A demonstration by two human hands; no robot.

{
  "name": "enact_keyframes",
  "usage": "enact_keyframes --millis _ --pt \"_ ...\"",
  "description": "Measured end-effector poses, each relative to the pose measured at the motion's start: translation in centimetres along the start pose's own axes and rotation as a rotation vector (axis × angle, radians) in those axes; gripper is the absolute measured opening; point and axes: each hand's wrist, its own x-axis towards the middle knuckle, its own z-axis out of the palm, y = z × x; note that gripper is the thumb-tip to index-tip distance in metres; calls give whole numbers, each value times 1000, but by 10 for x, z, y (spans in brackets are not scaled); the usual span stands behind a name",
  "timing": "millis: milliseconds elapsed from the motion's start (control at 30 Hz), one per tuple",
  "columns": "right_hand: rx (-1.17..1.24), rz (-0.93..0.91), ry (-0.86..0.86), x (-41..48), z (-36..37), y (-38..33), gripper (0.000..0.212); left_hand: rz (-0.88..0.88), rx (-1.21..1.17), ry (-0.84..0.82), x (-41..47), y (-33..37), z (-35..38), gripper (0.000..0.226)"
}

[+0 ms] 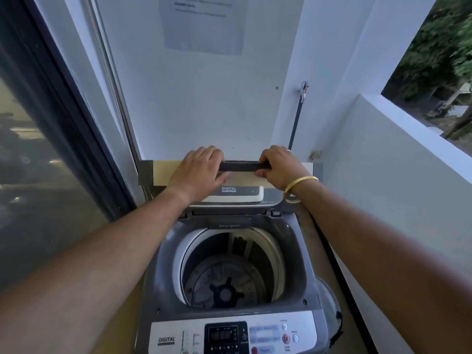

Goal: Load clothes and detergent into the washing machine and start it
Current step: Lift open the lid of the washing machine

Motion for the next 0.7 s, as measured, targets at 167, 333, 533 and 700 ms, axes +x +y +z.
enact_keyframes --millis 167,333,533,700 --pt "-22 23 68 33 17 7 20 -46 -1 16 29 -13 17 36" --pt "-47 36 169 38 36 8 15 -104 34 -1 36 -14 28 31" --pt "-45 18 219 29 39 8 16 -143 -1 38 31 -7 23 33" --pt "-16 -3 240 16 34 4 23 -177 -4 79 23 4 17 43"
